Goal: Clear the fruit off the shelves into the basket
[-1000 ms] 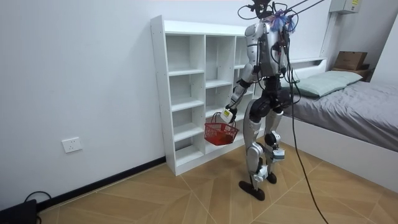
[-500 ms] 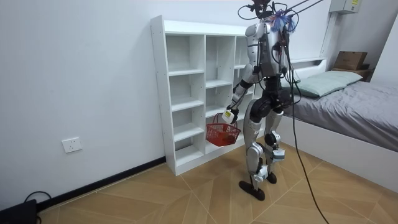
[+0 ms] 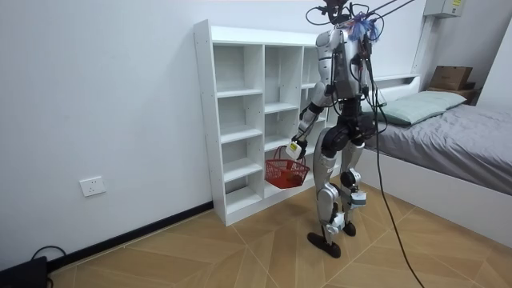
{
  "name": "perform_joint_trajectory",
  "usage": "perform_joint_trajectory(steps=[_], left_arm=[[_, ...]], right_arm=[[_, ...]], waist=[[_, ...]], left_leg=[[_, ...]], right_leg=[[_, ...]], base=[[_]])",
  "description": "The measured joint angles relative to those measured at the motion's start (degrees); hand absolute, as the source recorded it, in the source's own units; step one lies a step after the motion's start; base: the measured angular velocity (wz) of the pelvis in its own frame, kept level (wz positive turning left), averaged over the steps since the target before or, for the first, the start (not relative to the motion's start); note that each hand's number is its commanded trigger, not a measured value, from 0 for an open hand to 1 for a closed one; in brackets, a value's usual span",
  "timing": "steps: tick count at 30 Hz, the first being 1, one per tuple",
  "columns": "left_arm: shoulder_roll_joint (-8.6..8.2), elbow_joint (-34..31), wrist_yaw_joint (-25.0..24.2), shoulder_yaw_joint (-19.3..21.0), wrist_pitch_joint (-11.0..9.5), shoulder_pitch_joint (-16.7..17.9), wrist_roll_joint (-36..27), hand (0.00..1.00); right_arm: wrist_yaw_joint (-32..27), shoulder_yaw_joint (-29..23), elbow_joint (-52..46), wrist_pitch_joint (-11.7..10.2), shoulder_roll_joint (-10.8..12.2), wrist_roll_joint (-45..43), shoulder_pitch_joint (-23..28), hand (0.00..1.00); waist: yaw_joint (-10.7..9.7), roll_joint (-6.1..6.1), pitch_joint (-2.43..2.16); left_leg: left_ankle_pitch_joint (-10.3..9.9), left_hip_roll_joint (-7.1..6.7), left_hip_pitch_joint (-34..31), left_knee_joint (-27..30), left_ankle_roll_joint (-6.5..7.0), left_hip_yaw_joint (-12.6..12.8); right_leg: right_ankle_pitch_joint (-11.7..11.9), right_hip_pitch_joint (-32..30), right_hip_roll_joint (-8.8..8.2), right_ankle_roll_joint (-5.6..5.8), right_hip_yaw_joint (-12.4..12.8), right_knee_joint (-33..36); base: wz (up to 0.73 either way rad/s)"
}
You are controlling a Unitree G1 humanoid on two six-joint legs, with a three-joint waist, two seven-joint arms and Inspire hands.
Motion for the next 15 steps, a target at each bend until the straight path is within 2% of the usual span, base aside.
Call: perform_joint_trajectory(steps=[15], left_arm=[[0.03,0.81,-0.19,-1.78,0.01,-0.4,-2.75,1.0]], right_arm=[[1.05,0.09,2.78,-0.1,-0.97,0.15,-2.58,0.0]], waist=[[-0.04,0.08,0.05]], left_leg=[[0.0,0.0,-0.82,0.43,0.0,-0.28]], right_leg=[[0.0,-0.33,-0.13,0.0,-0.89,-0.01]], base=[[0.02]])
